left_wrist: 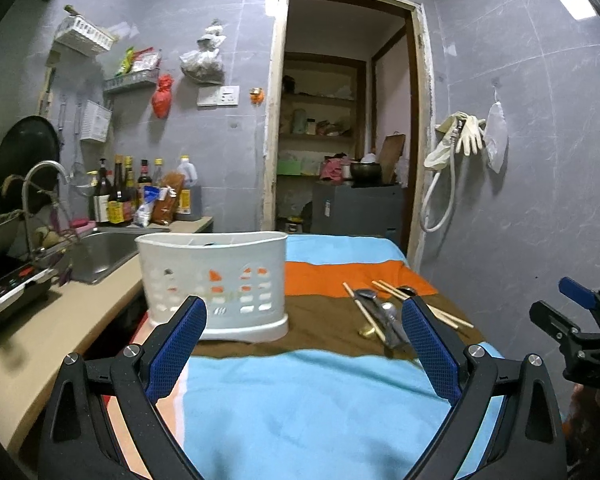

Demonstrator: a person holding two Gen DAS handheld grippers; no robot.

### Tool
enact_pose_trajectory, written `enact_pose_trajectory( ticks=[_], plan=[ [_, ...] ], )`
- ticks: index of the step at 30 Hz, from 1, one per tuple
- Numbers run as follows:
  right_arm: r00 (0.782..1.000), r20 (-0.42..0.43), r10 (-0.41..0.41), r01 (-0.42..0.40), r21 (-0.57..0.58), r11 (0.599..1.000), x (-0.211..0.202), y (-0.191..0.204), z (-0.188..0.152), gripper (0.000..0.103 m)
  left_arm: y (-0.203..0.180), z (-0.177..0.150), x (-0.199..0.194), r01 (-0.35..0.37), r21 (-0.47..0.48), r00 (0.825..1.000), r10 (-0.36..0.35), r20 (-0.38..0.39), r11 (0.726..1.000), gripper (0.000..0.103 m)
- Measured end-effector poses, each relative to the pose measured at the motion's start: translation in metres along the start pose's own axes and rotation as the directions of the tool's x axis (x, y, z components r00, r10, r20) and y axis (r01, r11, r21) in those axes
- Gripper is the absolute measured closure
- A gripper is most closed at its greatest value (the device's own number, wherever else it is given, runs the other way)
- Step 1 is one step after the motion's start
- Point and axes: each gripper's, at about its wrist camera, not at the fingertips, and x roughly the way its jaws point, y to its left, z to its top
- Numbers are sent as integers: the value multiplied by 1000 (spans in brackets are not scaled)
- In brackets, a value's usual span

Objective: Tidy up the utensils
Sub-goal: 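Move both tools down toward the pile of utensils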

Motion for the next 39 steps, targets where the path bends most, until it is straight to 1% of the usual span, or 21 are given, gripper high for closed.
enact_pose_trajectory(
  ticks=[6,7,13,19,22,23,24,25,27,28,29,30,31,32,33,34,36,38,39],
  plan=[
    [1000,-19,15,-15,-18,1000,20,-21,19,0,-8,15,27,63,16,997,-63,-54,998,7],
    [1000,-22,15,-15,-21,1000,23,-22,21,0,-9,17,32,81,10,995,-80,-66,997,7],
    [998,-62,33,-34,-19,999,49,-41,33,0,-14,32,67,129,-6,983,-129,-129,992,7],
    [991,-112,70,-71,-8,997,84,-64,46,0,-28,44,112,198,2,960,-193,-204,980,8],
    [983,-156,98,-97,16,995,107,-74,51,0,-32,44,135,224,3,945,-216,-244,975,9],
    [977,-180,118,-115,29,993,117,-79,52,0,-32,43,145,233,1,937,-224,-268,973,12],
    [970,-204,134,-128,42,991,126,-82,52,0,-32,42,154,243,-1,928,-233,-291,970,17],
    [964,-222,146,-137,55,989,134,-84,52,2,-32,40,166,254,-5,917,-242,-319,967,20],
    [943,-275,188,-169,92,981,155,-91,51,5,-31,35,182,258,-15,898,-246,-364,966,28],
    [936,-290,199,-176,102,979,161,-92,50,7,-29,32,189,263,-23,889,-251,-383,965,29],
    [927,-311,211,-184,113,976,170,-94,48,8,-27,29,196,268,-31,877,-257,-405,963,33],
    [919,-330,218,-189,116,975,178,-95,46,11,-26,26,205,271,-40,863,-261,-433,962,38],
    [910,-349,223,-194,118,974,185,-95,44,14,-24,23,213,274,-52,848,-267,-459,960,41],
    [901,-367,231,-201,120,972,192,-95,41,15,-23,20,219,276,-61,837,-271,-476,959,46],
    [891,-385,241,-210,122,970,199,-95,37,17,-22,16,227,277,-77,819,-277,-502,958,51],
    [883,-399,246,-214,124,969,204,-94,35,19,-21,13,232,280,-91,804,-285,-522,956,54],
    [860,-437,264,-227,137,964,218,-93,28,24,-22,10,242,282,-106,777,-292,-559,954,61],
    [838,-466,284,-237,158,958,230,-95,22,29,-22,6,255,285,-121,742,-299,-600,951,67],
    [828,-480,289,-237,167,957,236,-96,20,34,-23,4,261,287,-129,723,-303,-621,949,71]
  ],
)
